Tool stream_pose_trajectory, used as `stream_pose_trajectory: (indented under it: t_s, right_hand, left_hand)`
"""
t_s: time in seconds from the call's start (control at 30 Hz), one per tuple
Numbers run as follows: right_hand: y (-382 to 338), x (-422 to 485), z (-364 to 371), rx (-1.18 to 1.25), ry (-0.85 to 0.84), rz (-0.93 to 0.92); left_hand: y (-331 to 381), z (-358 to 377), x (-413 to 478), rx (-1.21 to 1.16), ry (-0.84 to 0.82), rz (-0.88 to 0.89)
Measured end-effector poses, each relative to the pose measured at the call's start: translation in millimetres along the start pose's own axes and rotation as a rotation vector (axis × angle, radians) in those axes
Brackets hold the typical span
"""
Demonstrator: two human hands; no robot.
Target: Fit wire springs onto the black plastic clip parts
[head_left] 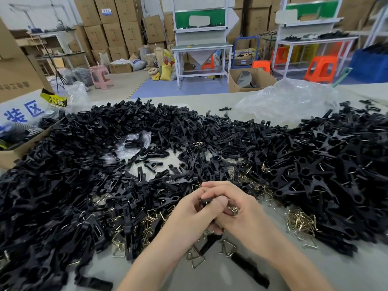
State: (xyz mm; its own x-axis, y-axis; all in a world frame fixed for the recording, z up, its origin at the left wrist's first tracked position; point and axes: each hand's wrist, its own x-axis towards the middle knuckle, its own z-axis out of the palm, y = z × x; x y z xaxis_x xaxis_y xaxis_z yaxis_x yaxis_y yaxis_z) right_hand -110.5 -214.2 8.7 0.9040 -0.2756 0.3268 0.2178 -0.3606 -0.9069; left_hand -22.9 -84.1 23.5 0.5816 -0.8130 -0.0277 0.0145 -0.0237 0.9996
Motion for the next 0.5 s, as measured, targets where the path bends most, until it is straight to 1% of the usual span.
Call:
stream_pose_trajectory:
  t_s: [0.1,0.17,0.23,0.27,0.3,0.33,0.37,0.4,0.43,0.5]
  right_hand:
    - [3,3,-2,-0.081,0.108,-0.007]
    - [1,7,-13,-0.023,0.296,-0.019]
    - [-1,9,-37,0.195,0.561,-0.028]
    - [-2,8,-50,0.349,0.665,-0.020]
    - [0,7,-61,0.497,0.722,0.010]
    - [1,6,-67,0.613,0.733,0.058]
    - [4,5,-69,0.677,0.715,0.118]
    - [7,5,-66,0.692,0.675,0.175]
    - [9,5,-60,0.657,0.620,0.220]
    - [11,5,-45,0.519,0.505,0.257]
  left_hand:
    - [-2,5,1,-0.138,-0.005,-0.014]
    - [-2,6,0,-0.212,0.008,-0.005]
    - [0,3,-3,-0.206,0.034,0.032]
    - [1,1,-4,-0.213,0.062,0.057]
    - [1,0,-4,-0.227,0.101,0.081]
    - [2,-2,-4,-0.242,0.148,0.109]
    - [3,-3,-5,-0.246,0.203,0.142]
    - [4,-4,-6,-0.226,0.269,0.179]
    - [6,-6,-6,-0.181,0.338,0.214]
    - [8,-12,-10,-0.011,0.474,0.272]
